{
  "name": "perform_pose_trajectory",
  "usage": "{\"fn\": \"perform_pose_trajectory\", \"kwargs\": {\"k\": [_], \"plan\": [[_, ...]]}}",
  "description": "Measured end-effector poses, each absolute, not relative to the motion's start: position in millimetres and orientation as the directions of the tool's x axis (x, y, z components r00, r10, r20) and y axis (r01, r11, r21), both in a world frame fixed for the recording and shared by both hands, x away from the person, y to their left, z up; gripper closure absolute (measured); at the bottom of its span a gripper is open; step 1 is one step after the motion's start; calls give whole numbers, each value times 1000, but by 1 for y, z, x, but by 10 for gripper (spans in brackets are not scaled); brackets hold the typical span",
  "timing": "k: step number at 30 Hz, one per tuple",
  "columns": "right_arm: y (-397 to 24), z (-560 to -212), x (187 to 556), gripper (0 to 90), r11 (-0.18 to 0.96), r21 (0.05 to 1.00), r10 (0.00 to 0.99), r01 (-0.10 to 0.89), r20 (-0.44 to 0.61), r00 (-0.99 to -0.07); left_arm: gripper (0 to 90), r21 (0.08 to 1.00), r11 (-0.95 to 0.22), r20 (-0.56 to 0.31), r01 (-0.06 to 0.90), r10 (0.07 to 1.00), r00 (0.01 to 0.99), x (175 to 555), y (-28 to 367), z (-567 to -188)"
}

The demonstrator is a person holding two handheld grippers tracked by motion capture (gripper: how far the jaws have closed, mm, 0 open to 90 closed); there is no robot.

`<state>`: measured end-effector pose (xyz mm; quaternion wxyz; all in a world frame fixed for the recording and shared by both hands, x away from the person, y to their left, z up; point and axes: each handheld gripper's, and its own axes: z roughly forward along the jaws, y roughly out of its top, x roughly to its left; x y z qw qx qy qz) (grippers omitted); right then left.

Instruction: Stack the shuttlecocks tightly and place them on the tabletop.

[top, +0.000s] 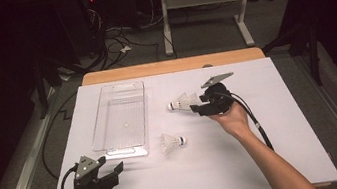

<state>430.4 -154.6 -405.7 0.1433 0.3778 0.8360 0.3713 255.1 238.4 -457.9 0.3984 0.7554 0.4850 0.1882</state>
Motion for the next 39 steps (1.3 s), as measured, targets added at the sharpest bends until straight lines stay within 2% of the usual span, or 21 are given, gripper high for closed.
{"fn": "perform_pose_trajectory", "kwargs": {"k": [10, 39], "plan": [[-142, -401, 414, 468, 467, 728, 701, 501, 41, -712, 337, 785, -205, -106, 585, 886, 452, 255, 241, -458], [-117, -403, 390, 511, 532, 667, 659, 522, 61, -749, 335, 793, -196, -101, 577, 892, 441, 254, 244, -456]]}}
